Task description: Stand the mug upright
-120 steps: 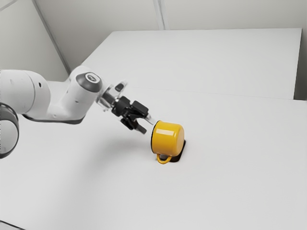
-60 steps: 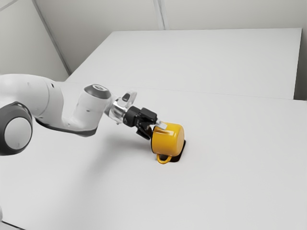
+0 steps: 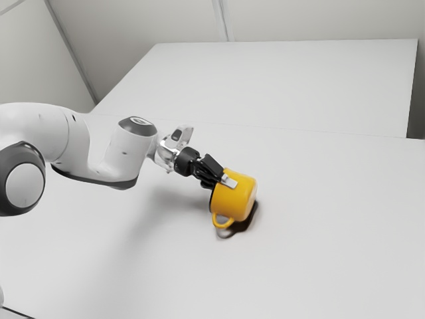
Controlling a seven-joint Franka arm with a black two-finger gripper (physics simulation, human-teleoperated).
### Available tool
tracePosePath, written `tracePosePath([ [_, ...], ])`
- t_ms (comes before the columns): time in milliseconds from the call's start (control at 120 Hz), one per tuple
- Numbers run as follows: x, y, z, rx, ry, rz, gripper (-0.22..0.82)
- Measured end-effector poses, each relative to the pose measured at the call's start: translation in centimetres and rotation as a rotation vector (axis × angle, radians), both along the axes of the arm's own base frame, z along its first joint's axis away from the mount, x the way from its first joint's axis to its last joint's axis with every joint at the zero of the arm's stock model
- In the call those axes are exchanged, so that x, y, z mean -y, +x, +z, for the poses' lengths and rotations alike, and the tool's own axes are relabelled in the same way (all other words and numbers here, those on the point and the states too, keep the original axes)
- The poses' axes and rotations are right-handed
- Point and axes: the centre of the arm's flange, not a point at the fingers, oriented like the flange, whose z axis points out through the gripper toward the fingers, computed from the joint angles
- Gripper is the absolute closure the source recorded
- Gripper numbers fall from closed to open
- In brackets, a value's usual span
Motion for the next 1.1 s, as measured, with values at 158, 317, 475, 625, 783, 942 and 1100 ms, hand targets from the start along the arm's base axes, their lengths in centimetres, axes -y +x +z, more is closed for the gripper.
tracePosePath([
  [158, 0.5, -0.1, 2.1, 0.05, 0.019, -0.025, 0.75],
  [317, 0.7, -0.7, 6.7, 0.167, 0.181, -0.109, 0.76],
  [475, 0.5, -1.7, 8.5, 0.267, 0.446, -0.237, 0.77],
  [625, 1.8, -4.1, 9.0, 0.374, 0.696, -0.389, 0.78],
  [783, 3.1, -5.8, 8.8, 0.507, 0.901, -0.511, 0.78],
  [942, 4.1, -6.2, 7.7, 0.612, 1.015, -0.573, 0.78],
  [1100, 3.8, -6.8, 5.9, 0.66, 1.078, -0.604, 0.78],
])
